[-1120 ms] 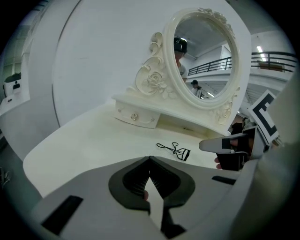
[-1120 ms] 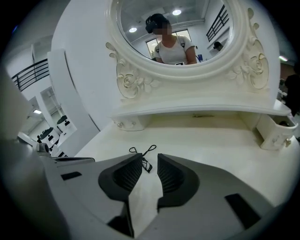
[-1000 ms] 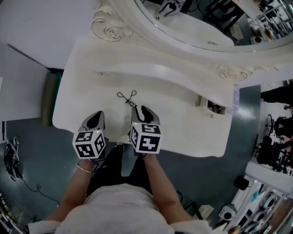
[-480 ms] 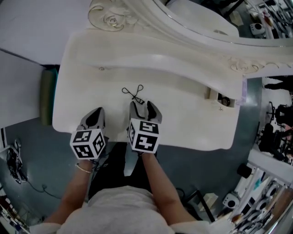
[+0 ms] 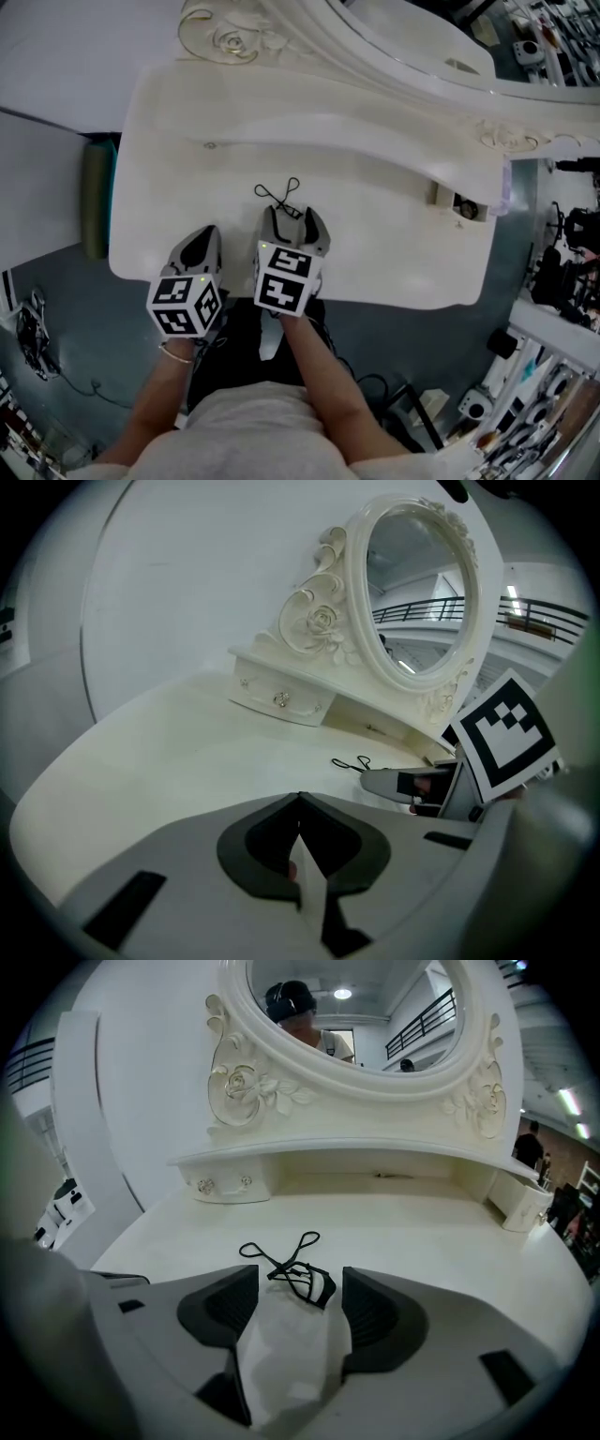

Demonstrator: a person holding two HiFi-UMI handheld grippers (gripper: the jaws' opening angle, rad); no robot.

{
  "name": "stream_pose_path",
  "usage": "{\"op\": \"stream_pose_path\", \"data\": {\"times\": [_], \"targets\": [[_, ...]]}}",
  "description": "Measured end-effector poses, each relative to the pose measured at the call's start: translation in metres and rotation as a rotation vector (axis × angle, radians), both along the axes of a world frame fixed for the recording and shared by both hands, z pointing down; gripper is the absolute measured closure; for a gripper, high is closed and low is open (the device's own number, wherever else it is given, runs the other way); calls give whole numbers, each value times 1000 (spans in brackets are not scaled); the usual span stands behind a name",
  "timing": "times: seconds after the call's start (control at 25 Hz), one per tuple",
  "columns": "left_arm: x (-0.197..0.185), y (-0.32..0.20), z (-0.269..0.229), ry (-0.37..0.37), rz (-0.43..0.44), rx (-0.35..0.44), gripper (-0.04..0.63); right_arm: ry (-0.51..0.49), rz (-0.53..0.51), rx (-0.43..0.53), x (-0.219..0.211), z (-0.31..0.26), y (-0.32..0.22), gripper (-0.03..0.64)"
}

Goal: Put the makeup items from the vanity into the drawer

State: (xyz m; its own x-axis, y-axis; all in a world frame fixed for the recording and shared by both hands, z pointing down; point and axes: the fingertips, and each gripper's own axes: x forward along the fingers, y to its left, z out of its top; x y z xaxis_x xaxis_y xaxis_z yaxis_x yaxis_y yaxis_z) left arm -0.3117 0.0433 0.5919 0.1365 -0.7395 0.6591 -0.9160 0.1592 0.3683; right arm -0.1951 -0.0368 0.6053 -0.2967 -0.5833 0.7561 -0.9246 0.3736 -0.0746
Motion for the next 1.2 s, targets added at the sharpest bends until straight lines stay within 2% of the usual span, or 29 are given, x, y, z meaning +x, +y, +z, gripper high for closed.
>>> {"op": "stream_pose_path", "data": {"times": [0.2, 0.4, 0.44, 0.76, 1.2], "targets": [[0, -3, -1, 4, 1, 0, 592, 38, 50, -7, 7, 3, -3, 351], [-2, -4, -1, 2, -8, 0, 592, 36, 53, -30, 8, 5, -3, 356], [-3, -4, -1, 1, -10, 0, 592, 34, 53, -33, 8, 5, -4, 379], [3, -6, -5, -2, -6, 9, 592, -31, 55, -61, 10, 3, -2, 390], [21, -12, -15, -19, 35, 31, 592, -81, 68, -10, 29, -14, -8, 391]]}}
